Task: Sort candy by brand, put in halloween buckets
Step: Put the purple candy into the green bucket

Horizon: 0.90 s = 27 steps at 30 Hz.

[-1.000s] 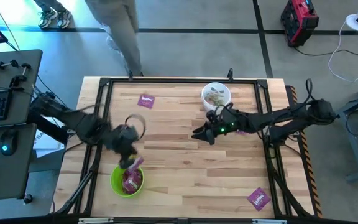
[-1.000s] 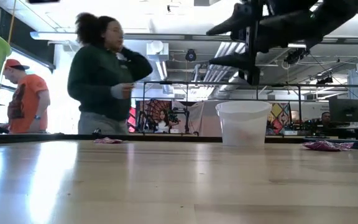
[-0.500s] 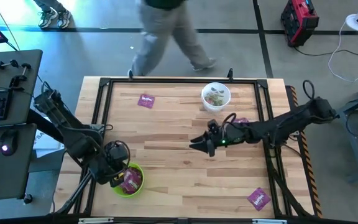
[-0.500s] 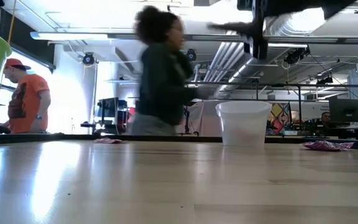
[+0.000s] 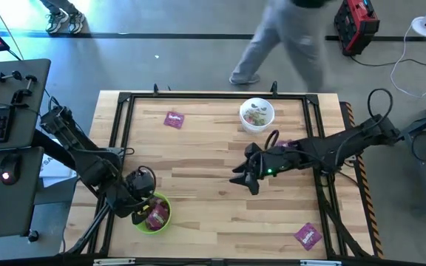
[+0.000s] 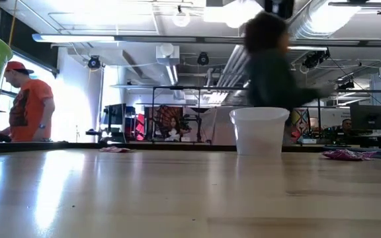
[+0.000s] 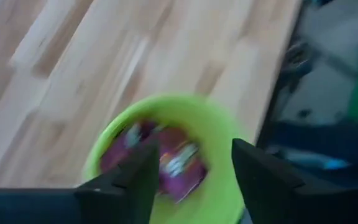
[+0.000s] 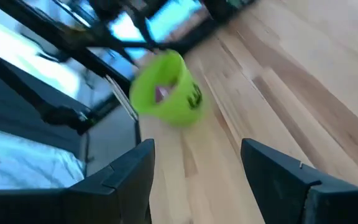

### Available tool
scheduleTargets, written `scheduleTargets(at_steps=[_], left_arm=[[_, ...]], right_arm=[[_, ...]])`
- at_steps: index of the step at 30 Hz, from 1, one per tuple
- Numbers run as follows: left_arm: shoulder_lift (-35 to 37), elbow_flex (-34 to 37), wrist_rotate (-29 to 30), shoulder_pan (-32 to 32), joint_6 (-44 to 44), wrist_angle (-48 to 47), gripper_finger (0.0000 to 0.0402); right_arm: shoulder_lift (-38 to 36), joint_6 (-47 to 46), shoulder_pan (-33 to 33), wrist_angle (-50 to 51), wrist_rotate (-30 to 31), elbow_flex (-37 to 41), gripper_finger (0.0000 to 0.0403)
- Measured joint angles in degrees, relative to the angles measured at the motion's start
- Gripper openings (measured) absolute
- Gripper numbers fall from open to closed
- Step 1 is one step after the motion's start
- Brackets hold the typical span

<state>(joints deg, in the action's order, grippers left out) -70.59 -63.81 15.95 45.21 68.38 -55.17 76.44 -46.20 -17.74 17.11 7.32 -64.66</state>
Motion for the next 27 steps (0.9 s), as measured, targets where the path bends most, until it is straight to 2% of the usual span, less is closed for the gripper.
scheduleTargets(at_steps=[2,6,9,11,14,19,23,27], left_arm=[[0.02,-0.15,2.75,-0.01,-1.41,4.55,0.0202],[0.02,-0.16,10.08,-1.49,-5.28,12.01,0.0213],[0.02,-0.16,12.57,-5.4,-8.37,13.31,0.0213],[0.02,-0.16,12.8,-9.38,-10.63,13.1,0.0213],[0.02,-0.14,12.72,-16.51,-15.24,14.26,0.0214],[0.02,-0.14,12.92,-27.91,-24.55,24.78,0.0213],[-0.9,-0.14,12.89,-34.37,-29.94,33.94,0.0214],[-1.71,-0.16,10.67,-39.22,-32.03,38.0,0.0214]], right_arm=[[-0.02,-4.07,-0.86,7.27,1.33,-1.3,0.0233],[0.0,-21.14,-1.98,24.73,5.61,-0.5,0.0233],[-0.05,-29.74,-1.1,34.77,6.2,2.84,0.0233],[-1.03,-32.02,1.05,38.31,5.64,6.28,0.0233],[-3.02,-31.46,7.98,41.04,3.03,11.89,0.0233],[-3.54,-25.1,21.9,43.85,1.63,20.22,0.0233],[-3.22,-15.31,31.83,37.4,1.67,25.5,0.0233],[-3.21,-6.2,38.61,31.59,1.63,27.25,0.0233]])
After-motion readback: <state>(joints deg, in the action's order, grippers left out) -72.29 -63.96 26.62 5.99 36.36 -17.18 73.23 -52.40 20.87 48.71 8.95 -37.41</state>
